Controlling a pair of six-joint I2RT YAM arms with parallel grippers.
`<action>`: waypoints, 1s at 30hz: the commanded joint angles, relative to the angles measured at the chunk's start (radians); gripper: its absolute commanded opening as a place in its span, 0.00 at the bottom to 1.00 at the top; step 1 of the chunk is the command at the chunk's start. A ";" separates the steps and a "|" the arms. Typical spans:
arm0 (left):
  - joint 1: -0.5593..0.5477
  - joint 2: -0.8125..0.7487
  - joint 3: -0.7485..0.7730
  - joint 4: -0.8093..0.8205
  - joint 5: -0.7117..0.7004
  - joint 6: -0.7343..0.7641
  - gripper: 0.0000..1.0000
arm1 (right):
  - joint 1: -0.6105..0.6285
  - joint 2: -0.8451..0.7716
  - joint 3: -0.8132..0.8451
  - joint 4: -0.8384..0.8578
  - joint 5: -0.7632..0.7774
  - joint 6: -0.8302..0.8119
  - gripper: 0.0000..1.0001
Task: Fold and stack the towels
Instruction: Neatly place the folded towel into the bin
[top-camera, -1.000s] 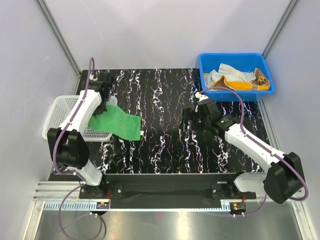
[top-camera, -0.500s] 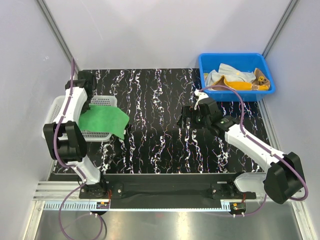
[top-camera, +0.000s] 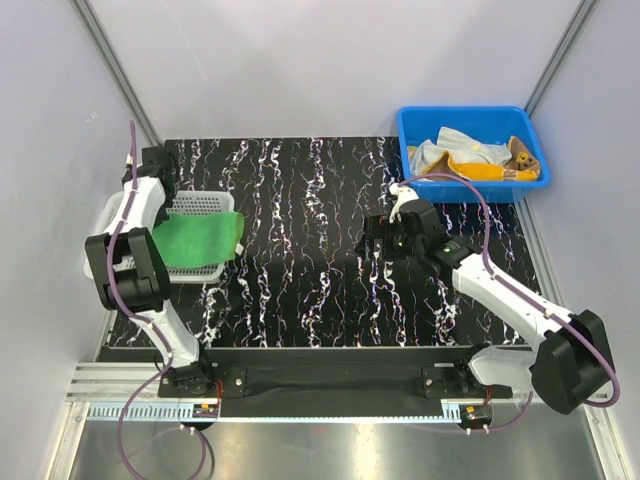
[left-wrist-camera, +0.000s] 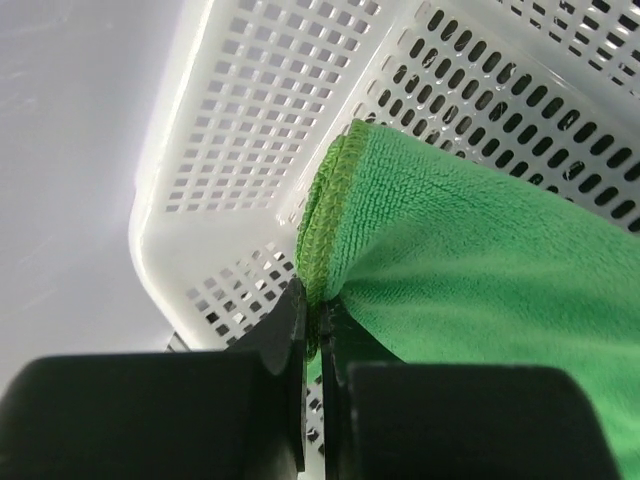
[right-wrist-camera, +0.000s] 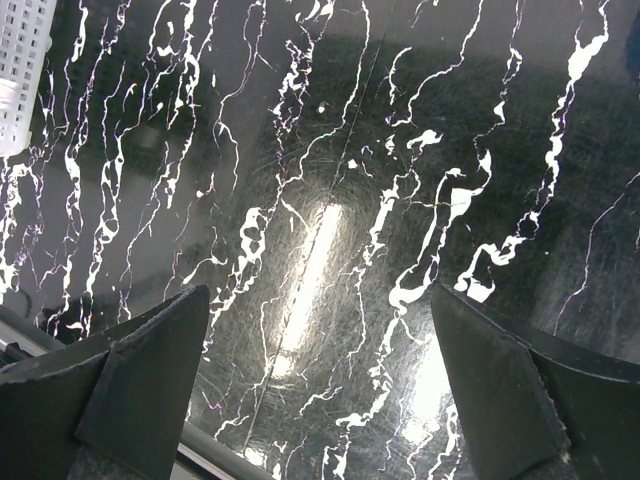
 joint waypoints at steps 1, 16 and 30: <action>0.016 0.028 0.002 0.091 -0.040 0.024 0.00 | 0.002 -0.033 0.002 0.037 0.033 -0.038 1.00; 0.082 0.280 0.169 0.086 -0.124 0.052 0.00 | -0.002 0.013 0.043 0.031 0.036 -0.054 1.00; 0.102 0.332 0.298 0.003 -0.196 -0.009 0.31 | -0.004 0.053 0.059 0.017 0.044 -0.054 1.00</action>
